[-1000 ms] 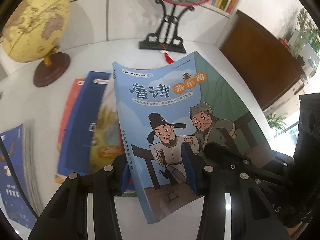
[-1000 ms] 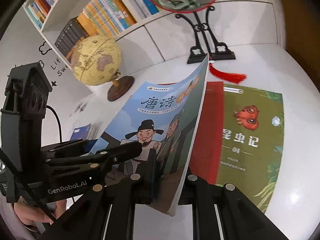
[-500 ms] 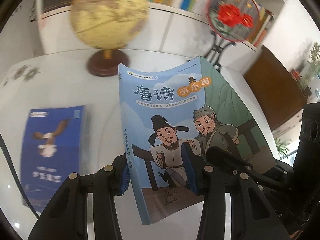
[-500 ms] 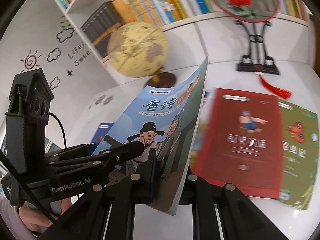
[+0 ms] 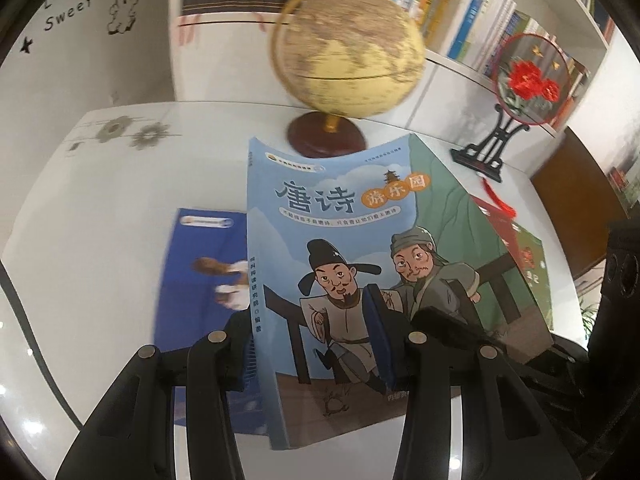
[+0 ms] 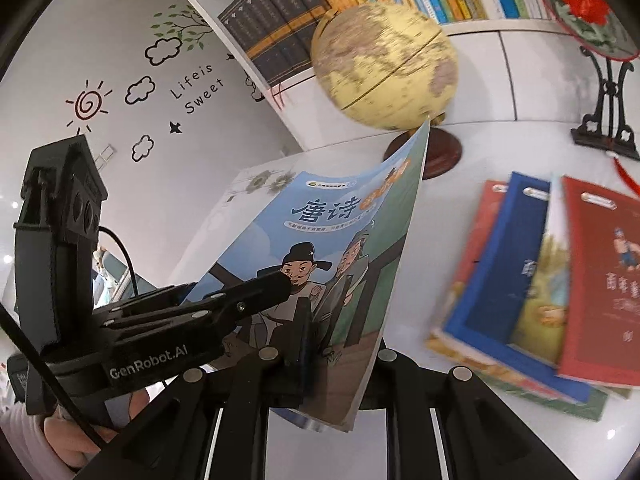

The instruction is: Organize books

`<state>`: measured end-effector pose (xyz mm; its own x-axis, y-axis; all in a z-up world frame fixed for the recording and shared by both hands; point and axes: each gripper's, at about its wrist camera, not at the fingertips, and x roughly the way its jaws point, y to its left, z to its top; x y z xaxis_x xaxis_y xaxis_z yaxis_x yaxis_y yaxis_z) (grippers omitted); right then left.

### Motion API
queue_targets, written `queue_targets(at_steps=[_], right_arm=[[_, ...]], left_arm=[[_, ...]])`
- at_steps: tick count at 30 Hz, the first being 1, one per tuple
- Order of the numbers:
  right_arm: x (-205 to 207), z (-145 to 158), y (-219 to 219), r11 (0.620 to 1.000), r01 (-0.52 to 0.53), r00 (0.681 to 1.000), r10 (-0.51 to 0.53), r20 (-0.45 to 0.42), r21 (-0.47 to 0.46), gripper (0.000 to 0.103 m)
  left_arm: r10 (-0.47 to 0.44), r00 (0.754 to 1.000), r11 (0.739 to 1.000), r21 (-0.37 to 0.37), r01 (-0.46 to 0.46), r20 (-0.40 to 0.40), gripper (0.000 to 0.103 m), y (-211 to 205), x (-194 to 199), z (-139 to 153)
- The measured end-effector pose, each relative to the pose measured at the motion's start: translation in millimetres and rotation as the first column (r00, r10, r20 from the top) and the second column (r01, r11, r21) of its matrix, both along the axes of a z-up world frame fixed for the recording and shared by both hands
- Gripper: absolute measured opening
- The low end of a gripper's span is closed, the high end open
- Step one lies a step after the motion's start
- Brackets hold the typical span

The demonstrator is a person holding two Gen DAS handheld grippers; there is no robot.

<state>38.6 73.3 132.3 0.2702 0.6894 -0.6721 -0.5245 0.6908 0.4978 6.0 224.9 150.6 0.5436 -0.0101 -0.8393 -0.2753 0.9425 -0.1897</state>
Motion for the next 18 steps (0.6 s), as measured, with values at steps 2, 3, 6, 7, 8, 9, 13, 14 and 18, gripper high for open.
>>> queue_targets(at_steps=[2, 3, 6, 7, 8, 9, 13, 14, 18], right_arm=[[-6, -1, 11, 1.000, 0.002, 1.000, -0.002, -0.008, 0.007, 0.015], [-11, -1, 19, 1.000, 0.005, 1.000, -0.004, -0.015, 0.012, 0.015], [-19, -3, 32, 1.000, 0.018, 0.999, -0.017, -0.039, 0.018, 0.015], [-21, -4, 36, 1.000, 0.016, 0.999, -0.015, -0.042, 0.017, 0.015], [-22, -5, 37, 1.000, 0.013, 0.999, -0.013, -0.046, 0.019, 0.015], [-23, -6, 39, 0.999, 0.014, 0.998, -0.012, -0.058, 0.029, 0.015], [-26, -12, 49, 0.999, 0.009, 0.997, -0.006, -0.080, 0.035, 0.015], [-27, -14, 52, 1.000, 0.004, 0.997, -0.001, -0.079, 0.029, 0.015], [-33, -21, 61, 1.000, -0.005, 0.995, 0.007, -0.099, 0.017, 0.015]], left_arm=[[0.019, 1.000, 1.000, -0.011, -0.019, 0.005, 0.042, 13, -6, 0], [0.025, 1.000, 1.000, -0.016, -0.025, 0.001, 0.042, 17, -8, -1], [0.026, 1.000, 1.000, -0.017, -0.026, -0.011, 0.042, 29, -15, -6], [0.025, 1.000, 0.999, -0.020, -0.025, -0.015, 0.042, 31, -17, -7], [0.026, 1.000, 0.999, -0.022, -0.026, -0.017, 0.042, 34, -20, -8], [0.027, 0.999, 0.999, -0.022, -0.027, -0.018, 0.042, 36, -21, -9], [0.044, 0.999, 0.999, -0.020, -0.045, -0.031, 0.042, 44, -28, -14], [0.051, 0.998, 0.998, -0.025, -0.052, -0.033, 0.042, 46, -30, -15], [0.059, 0.997, 0.997, -0.038, -0.061, -0.048, 0.042, 54, -36, -26]])
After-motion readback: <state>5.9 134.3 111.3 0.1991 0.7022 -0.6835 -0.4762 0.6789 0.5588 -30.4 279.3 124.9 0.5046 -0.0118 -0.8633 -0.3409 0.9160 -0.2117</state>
